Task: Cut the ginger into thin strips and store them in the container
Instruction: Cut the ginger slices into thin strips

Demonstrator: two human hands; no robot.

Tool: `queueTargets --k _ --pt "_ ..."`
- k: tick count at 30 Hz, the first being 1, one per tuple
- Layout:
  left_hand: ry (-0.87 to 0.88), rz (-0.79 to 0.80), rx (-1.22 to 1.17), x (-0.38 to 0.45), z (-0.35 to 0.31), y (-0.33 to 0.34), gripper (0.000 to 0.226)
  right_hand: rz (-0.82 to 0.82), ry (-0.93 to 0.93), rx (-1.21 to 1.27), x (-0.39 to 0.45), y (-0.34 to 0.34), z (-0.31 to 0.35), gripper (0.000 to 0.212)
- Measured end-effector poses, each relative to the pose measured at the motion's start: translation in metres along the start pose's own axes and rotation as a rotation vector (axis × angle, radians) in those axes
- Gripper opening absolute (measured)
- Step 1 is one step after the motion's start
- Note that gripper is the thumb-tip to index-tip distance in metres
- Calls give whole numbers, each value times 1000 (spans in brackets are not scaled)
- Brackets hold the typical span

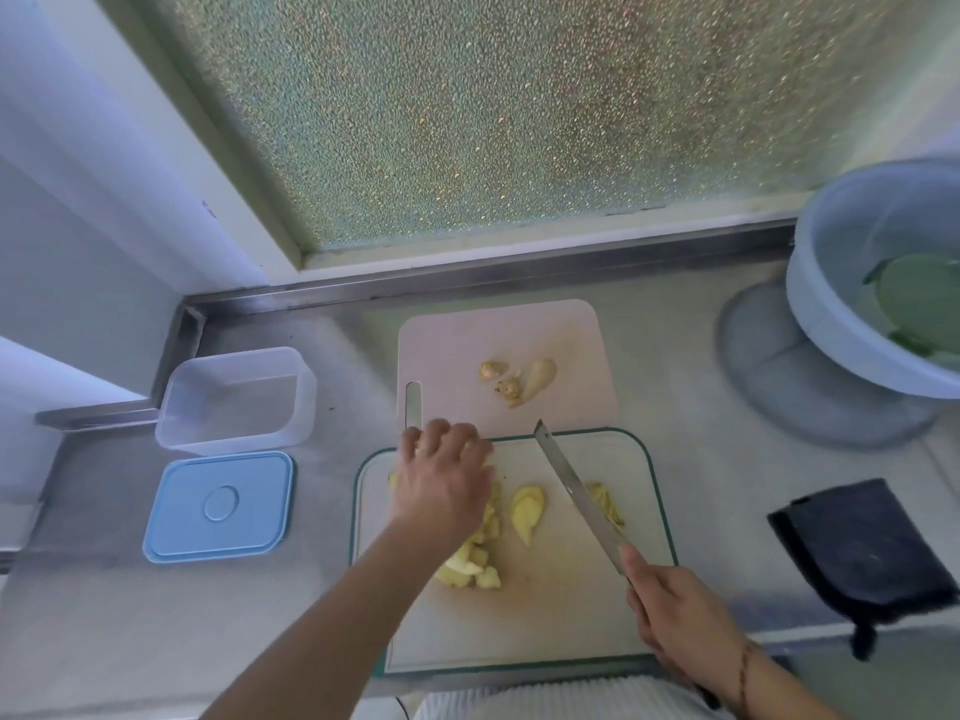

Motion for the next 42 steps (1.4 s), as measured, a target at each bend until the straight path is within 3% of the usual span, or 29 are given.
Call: queueTargets --k 3,6,9,18,25,31,33,36,42 --pt "209 226 31 -1 -38 24 23 -10 14 -1 -1 -1 0 55" --pt "213 400 64 -9 -43 39 35 -5 17 9 0 -3 -2 55" --pt "184 372 80 -13 -41 37 35 7 18 26 -1 -4 -4 56" --pt "-129 288 17 -21 -45 30 37 39 26 -15 -12 -8 -7 57" --pt "-135 348 55 -26 -49 34 38 139 98 130 -14 7 -12 58" --pt "-194 284 -35 -41 -79 37 28 88 161 194 -17 -7 -24 56" --pt "-214 219 -75 -47 -78 38 20 94 146 179 -17 -8 -23 56" --pt "-253 210 -61 -53 -68 34 29 93 80 72 -16 -9 -19 57" --pt "-300 346 25 -46 -79 33 28 86 37 -18 -19 -8 -19 55"
Point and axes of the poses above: each hand's wrist, its own x-axis towards the middle knuckle, its own y-axis out of the palm, z = x × y, the point moved 5 cm from there along x, towards the middle knuckle, and after that the axes turned 9 degrees about z, right-handed, at the moved point
